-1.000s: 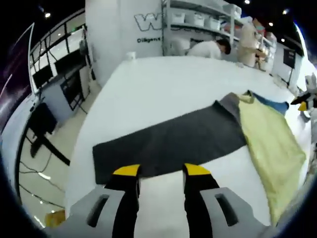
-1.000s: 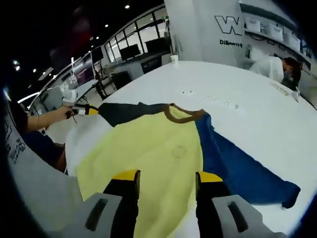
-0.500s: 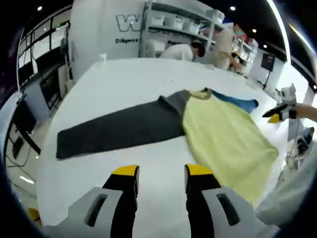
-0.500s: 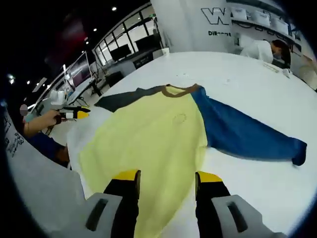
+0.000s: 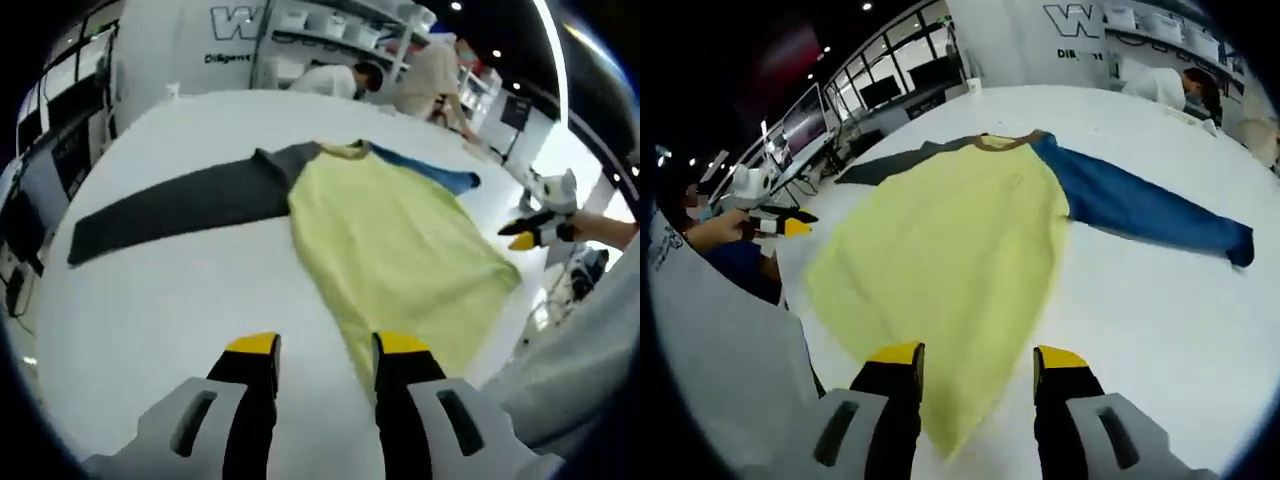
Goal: Fold the garment on the visible template until the final outline fits inside the template.
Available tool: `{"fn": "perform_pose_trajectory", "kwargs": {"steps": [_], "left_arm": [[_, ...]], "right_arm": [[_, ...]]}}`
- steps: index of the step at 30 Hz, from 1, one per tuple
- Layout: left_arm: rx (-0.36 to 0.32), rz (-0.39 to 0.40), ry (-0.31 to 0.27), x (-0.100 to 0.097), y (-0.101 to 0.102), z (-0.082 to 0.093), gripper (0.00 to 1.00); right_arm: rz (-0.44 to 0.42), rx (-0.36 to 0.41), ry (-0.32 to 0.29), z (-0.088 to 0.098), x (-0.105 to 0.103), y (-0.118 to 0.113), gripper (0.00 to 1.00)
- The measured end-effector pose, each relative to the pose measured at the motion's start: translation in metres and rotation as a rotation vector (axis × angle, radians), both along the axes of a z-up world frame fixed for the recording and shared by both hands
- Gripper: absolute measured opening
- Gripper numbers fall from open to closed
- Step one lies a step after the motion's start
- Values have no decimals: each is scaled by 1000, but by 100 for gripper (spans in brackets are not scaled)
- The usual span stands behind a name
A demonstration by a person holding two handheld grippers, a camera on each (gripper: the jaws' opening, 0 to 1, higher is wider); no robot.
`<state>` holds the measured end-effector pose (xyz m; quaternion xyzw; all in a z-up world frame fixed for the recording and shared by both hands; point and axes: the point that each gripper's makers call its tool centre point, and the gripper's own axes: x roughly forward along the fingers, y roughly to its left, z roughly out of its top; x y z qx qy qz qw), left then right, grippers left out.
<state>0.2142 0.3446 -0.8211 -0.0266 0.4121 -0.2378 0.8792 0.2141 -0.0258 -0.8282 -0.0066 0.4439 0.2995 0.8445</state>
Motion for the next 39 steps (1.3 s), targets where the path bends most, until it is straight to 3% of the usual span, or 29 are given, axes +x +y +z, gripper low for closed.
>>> {"fn": "perform_pose_trajectory", "kwargs": {"steps": [5, 14, 16, 25, 29, 32, 33, 36, 39], "left_arm": [[-12, 1, 25, -20, -14, -2, 27], [-37, -1, 77, -46, -31, -12, 20], [-28, -8, 96, -51, -35, -14, 20], [9, -23, 109, -55, -37, -25, 14], [69, -86, 124, -61, -41, -29, 12], [72, -86, 131, -60, -39, -35, 8], [67, -80, 123, -59, -39, -32, 2], [70, -105, 133, -61, -39, -31, 1], [59, -158, 142, -62, -40, -22, 0]], "right_arm": [[-22, 1, 27, -6, -25, -6, 37], [-83, -12, 41, -21, -46, -11, 25], [-122, 1, 33, -17, -44, -10, 22], [-139, -4, 44, -24, -49, -8, 7], [-114, -25, 37, -24, -49, -7, 0], [-113, -29, 51, -24, -50, -7, 0], [-101, -39, 54, -23, -51, -8, 0], [-42, -98, 68, -26, -56, -13, 0], [-10, -95, 66, -23, -55, -15, 0]]}}
